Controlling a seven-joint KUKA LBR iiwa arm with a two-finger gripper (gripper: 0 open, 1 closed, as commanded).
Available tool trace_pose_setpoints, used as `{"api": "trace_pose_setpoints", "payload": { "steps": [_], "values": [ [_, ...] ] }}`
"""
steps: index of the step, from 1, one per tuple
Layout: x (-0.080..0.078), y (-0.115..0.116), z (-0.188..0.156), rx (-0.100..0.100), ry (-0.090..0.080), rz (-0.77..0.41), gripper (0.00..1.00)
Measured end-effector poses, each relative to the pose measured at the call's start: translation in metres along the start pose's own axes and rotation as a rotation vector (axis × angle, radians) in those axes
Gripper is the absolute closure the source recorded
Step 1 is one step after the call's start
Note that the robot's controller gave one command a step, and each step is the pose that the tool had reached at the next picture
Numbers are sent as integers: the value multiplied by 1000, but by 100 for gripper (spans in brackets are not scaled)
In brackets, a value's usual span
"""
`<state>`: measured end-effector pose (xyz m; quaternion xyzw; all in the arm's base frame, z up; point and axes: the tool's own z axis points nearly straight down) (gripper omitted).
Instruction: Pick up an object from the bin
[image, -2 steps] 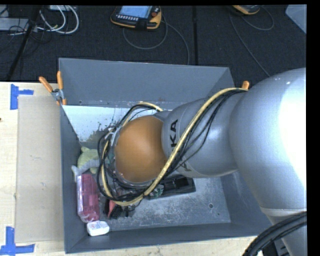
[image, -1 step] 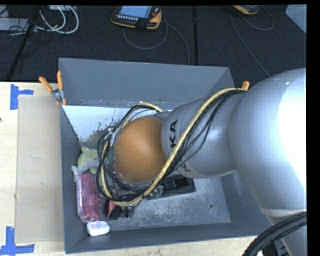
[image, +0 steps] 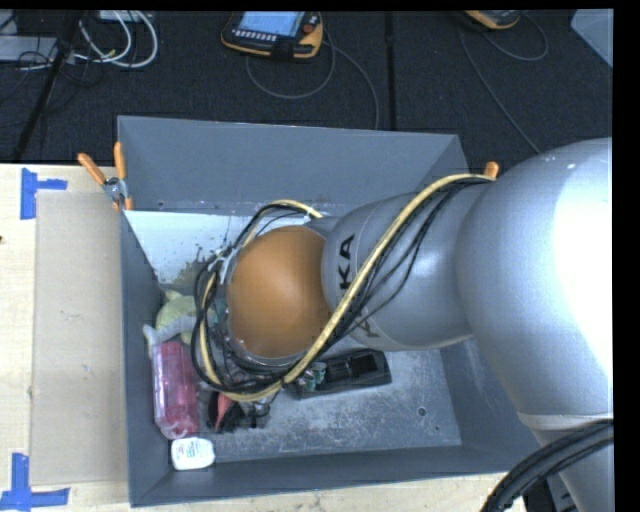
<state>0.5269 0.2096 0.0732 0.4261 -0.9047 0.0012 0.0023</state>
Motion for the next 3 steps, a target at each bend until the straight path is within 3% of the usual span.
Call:
{"api": "trace_pose_setpoints", "payload": {
  "steps": [1,2,3],
  "values": [
    [-3,5,-51,-4,5,5,100],
    [-18,1,-61,5,-11,20,100],
    [-20,6,-83,-8,12,9,100]
  ]
}}
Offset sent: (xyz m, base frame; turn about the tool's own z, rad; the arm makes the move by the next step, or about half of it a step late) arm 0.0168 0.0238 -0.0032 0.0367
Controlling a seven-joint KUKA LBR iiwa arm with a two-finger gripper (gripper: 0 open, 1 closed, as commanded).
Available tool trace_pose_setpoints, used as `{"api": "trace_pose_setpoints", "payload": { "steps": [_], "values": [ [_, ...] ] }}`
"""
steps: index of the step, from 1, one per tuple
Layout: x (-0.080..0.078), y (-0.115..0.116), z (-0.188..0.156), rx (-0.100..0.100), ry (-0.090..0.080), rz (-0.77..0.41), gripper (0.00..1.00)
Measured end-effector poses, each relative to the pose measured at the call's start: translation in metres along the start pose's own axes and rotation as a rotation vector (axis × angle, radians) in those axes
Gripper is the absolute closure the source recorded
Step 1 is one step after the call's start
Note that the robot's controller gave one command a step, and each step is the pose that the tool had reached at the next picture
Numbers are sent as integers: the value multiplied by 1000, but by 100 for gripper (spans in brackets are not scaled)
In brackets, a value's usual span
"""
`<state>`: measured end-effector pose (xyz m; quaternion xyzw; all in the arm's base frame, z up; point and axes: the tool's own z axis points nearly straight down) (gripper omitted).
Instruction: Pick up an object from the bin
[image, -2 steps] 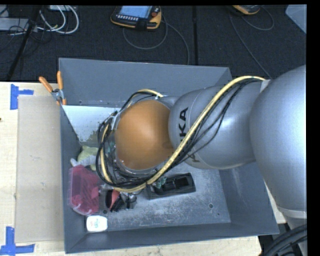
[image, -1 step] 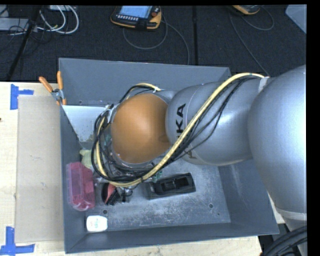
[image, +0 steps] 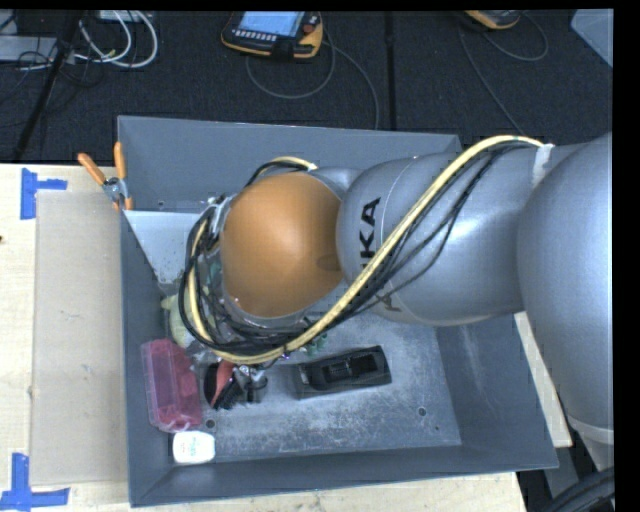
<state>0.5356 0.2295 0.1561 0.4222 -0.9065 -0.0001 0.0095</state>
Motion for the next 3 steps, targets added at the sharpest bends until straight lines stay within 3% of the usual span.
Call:
{"api": "trace_pose_setpoints", "payload": {
  "steps": [1,2,3],
  "values": [
    [-21,-17,6,16,-30,4,100],
    [-8,-5,12,-3,4,-3,100],
    [-29,-25,-31,14,-29,-52,100]
  ]
}}
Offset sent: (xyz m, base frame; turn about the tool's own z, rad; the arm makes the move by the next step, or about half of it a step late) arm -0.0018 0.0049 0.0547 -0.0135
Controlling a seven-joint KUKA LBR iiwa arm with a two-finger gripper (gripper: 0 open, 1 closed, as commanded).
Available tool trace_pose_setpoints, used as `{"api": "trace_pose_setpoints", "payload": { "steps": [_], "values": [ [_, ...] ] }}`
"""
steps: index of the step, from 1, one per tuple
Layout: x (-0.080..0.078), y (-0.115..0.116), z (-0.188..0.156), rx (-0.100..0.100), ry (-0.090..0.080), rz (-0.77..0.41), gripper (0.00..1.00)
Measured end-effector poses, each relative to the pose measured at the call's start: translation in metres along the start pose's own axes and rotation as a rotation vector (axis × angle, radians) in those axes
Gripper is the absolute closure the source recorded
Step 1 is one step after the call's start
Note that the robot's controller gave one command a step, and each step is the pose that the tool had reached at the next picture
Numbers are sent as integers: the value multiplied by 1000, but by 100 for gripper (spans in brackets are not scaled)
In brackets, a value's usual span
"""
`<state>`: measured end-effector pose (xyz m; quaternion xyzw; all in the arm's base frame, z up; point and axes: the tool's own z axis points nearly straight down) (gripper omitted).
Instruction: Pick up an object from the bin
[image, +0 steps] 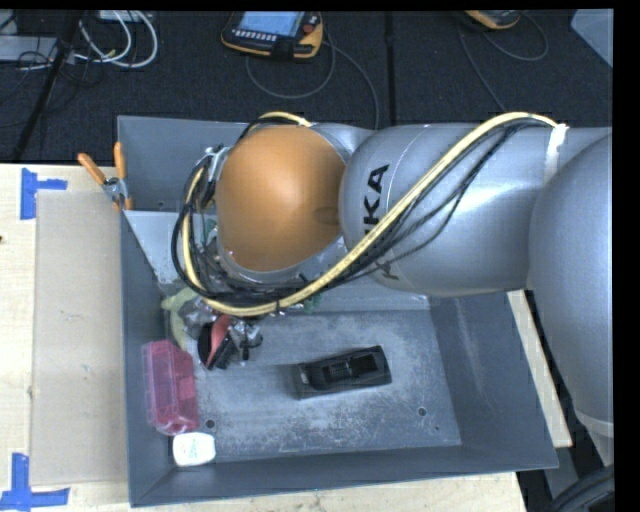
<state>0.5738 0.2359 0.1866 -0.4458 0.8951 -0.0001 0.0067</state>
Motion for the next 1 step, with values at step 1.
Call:
{"api": "trace_pose_setpoints", "payload": {
  "steps": [1],
  "values": [
    [17,20,-56,-19,32,8,100]
  ]
}}
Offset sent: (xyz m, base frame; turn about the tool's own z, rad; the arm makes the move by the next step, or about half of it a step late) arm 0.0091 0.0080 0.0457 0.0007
